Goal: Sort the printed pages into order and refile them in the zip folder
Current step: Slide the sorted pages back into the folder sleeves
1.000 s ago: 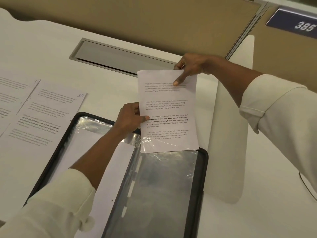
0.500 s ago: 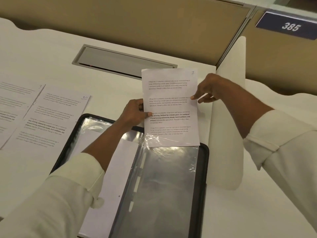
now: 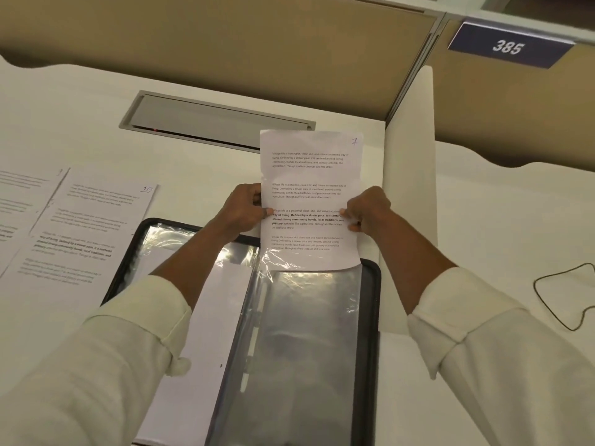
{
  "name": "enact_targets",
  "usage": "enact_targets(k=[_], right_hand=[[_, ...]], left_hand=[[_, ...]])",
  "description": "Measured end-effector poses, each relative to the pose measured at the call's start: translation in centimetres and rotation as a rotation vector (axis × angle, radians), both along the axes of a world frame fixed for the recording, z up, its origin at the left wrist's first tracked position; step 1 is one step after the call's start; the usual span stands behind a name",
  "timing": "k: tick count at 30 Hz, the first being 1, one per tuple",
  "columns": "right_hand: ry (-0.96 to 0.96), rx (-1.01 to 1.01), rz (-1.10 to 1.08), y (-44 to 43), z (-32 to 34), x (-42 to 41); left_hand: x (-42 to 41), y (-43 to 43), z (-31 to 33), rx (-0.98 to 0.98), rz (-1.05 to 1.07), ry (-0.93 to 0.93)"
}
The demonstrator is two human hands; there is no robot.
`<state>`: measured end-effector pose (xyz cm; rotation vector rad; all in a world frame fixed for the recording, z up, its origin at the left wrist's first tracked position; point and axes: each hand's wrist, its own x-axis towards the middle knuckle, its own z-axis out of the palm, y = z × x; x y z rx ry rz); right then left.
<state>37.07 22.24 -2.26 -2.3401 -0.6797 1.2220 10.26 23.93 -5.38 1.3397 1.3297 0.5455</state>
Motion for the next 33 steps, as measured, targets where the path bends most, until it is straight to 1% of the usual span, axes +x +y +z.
enact_targets(k=[4,8,12,15,22,25,33], right_hand=[[-0.017,0.029,-0.014,-1.5,-0.8,-0.9],[0.051,0.122,-0.082,-3.0,-1.0,-1.7],[-0.005,0.137,-0.089,-4.1,-1.7,-2.5],[-0.011,0.15,-0.105,-4.7,-2.1,-2.7],[-0.033,0.189,-0.163,-6.4,-2.6,-3.2],[-0.093,0.189,-0.089,-7.8,-2.4,-3.2],[-0.362,0.036,0.249,-8.7,-0.7,-2.0]], left_hand=[[-0.1,-0.2,-0.1,0.029,0.009,-0.008],[-0.2,-0.1,-0.4,0.042,0.041,-0.001],[-0.3,0.2,-0.4,0.081,0.036,0.026],[-0.2,0.3,-0.2,0.107,0.023,0.03],[0.3,0.1,0.2,0.103,0.019,0.041],[0.4,-0.1,0.3,0.109,0.024,0.032],[0.4,-0.1,0.3,0.132,0.025,0.012]])
